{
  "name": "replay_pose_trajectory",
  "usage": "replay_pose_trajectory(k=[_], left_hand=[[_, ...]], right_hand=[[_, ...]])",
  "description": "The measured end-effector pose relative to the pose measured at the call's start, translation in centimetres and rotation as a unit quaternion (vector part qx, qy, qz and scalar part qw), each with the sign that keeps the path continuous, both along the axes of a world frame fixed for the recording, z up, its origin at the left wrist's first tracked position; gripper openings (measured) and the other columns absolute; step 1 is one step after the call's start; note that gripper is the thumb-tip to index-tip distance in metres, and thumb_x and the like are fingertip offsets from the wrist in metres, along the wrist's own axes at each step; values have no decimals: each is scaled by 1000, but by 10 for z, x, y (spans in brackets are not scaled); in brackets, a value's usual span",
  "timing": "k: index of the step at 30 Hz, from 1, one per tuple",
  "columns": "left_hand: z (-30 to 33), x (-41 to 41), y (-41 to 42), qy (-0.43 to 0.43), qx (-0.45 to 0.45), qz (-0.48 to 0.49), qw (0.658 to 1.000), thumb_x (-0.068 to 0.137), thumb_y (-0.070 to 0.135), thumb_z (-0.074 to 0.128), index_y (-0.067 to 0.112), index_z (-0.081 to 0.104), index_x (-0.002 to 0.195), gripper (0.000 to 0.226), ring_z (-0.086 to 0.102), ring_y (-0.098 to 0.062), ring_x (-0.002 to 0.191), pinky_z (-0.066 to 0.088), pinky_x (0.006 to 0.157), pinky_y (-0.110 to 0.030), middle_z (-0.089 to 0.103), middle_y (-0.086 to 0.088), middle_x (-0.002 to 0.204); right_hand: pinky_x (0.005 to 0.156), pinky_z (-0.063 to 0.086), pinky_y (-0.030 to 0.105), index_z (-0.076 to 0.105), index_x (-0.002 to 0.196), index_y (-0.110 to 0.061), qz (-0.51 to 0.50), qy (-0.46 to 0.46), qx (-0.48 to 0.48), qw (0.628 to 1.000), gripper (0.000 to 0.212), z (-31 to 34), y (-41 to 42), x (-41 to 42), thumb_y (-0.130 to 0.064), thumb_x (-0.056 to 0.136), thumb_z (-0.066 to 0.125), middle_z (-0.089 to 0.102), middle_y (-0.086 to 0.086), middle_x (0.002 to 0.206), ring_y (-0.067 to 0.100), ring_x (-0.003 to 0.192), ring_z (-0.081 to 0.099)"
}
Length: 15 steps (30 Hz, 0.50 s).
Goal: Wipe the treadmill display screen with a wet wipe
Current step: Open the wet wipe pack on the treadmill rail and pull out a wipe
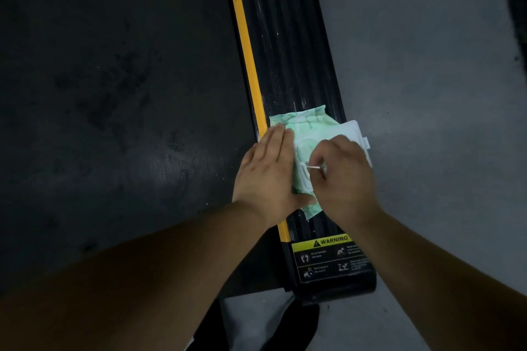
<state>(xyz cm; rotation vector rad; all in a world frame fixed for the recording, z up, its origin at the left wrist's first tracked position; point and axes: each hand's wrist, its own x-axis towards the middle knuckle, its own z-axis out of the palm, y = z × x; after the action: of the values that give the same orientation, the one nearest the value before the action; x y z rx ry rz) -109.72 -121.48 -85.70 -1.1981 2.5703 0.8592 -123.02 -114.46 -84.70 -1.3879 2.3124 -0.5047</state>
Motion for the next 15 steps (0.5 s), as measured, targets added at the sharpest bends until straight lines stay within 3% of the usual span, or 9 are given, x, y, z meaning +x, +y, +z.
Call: replay_pose_trajectory(k=[3,7,11,13,15], left_hand=[[0,1,0,4,-2,1,1000,77,68,69,15,-5,162,123,-10,-15,157,5,128,-41,-7,-2,172],[-2,0,0,-8,-2,-1,1000,76,68,73,16,-8,161,128,-11,-15,157,6,128,-42,-10,-1,171],[-4,0,0,-8,-2,1,1000,74,71,72,16,-7,161,130,-10,-15,157,6,128,-41,-9,-1,172],[-3,0,0,-10,-1,-1,1000,75,72,72,17,-8,161,130,-12,-14,156,5,128,-40,-11,0,171],[-2,0,-1,-12,-1,-2,1000,75,71,72,17,-10,161,131,-13,-14,156,3,127,-39,-13,0,171]], right_hand=[[63,44,39,57,83,-15,12,-31,-41,999,17,2,20,6,-4,75,69,58,-1,80,22,78,52],[57,43,30,60,91,-15,-65,-49,-47,996,10,7,17,6,-23,94,65,65,0,74,20,66,60],[58,34,29,63,89,-16,-23,33,63,997,19,9,-10,-1,-32,99,59,66,0,69,19,59,53],[54,30,28,60,80,-17,-22,47,88,995,25,10,-16,-3,-32,99,54,65,-1,68,17,58,50],[51,26,25,45,63,-18,-58,43,84,994,39,12,-20,-7,-30,100,46,56,-1,58,16,51,44]])
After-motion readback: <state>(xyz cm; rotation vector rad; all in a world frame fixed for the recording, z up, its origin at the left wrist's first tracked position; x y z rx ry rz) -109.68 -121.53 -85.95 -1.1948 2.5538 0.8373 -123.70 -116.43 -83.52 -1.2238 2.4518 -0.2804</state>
